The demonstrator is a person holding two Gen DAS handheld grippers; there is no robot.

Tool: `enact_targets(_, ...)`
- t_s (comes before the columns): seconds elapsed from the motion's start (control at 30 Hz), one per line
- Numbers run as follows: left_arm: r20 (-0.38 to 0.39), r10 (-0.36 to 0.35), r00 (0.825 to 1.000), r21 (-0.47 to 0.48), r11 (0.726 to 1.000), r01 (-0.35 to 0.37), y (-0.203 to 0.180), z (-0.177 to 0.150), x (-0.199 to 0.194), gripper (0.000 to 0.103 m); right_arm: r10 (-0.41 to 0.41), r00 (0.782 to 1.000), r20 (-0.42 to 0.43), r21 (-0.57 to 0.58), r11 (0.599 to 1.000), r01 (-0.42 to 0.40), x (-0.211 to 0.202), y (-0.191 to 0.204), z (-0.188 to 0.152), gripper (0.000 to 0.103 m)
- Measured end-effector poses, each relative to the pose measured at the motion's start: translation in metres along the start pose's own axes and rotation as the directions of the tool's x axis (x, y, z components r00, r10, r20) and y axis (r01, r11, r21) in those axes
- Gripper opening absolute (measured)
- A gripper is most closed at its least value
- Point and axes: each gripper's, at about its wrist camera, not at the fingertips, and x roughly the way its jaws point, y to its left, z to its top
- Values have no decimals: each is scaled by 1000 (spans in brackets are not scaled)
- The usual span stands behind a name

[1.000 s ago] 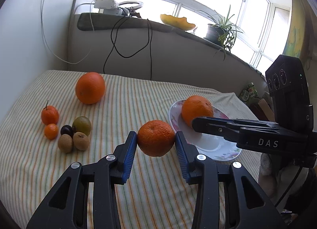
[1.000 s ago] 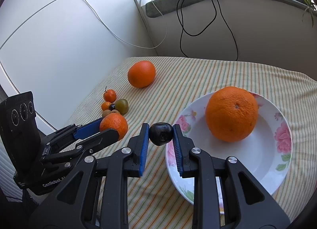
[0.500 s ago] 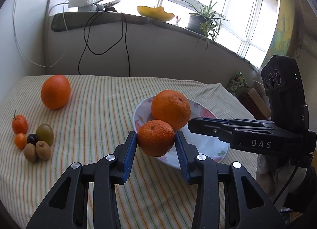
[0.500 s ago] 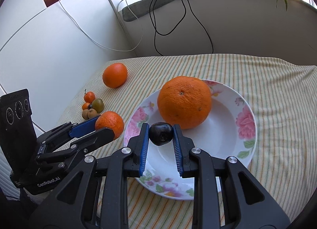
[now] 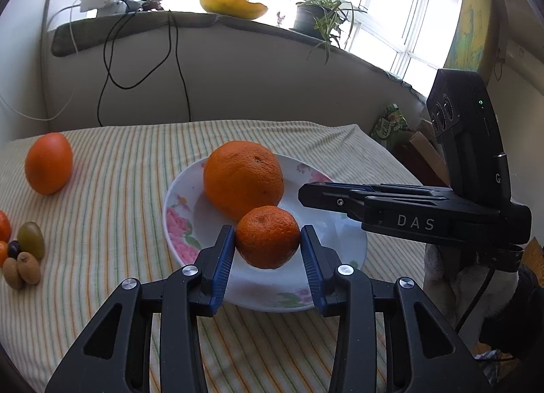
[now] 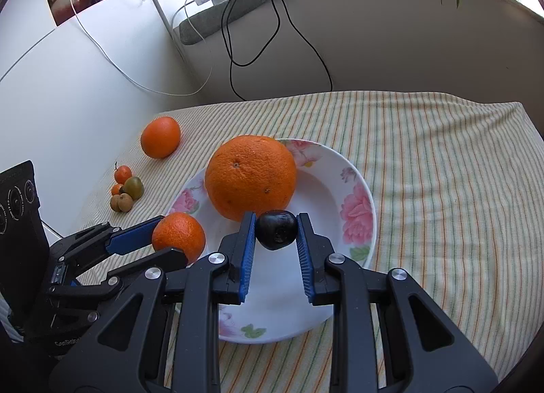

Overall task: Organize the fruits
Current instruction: 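Carry the tangerine with the left tool while the right tool carries a dark plum to the bowl, then open both tools to release the tangerine and plum into the bowl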

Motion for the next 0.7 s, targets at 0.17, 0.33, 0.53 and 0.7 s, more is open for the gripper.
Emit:
enact_targets(0.17,-14,-7,1000,21,1000,8,-10,1,7,38,-14,1000,1,2,1000,14,2,-9,3,25)
enact_targets(0.33,-17,-4,1000,39,999,5,-16,1,8,38,-25,1000,-1,5,1000,25,2,-14,4,25)
enact_targets(0.53,-18,12,1000,57,998,-11,-20,2,10,44,-42,999,2,6,999,42,1,-15,6,26)
enact_targets(0.7,3,15,1000,60,998,-15,-20,5,3,49,-67,997,31,-4,998,67,-4,-11,7,72)
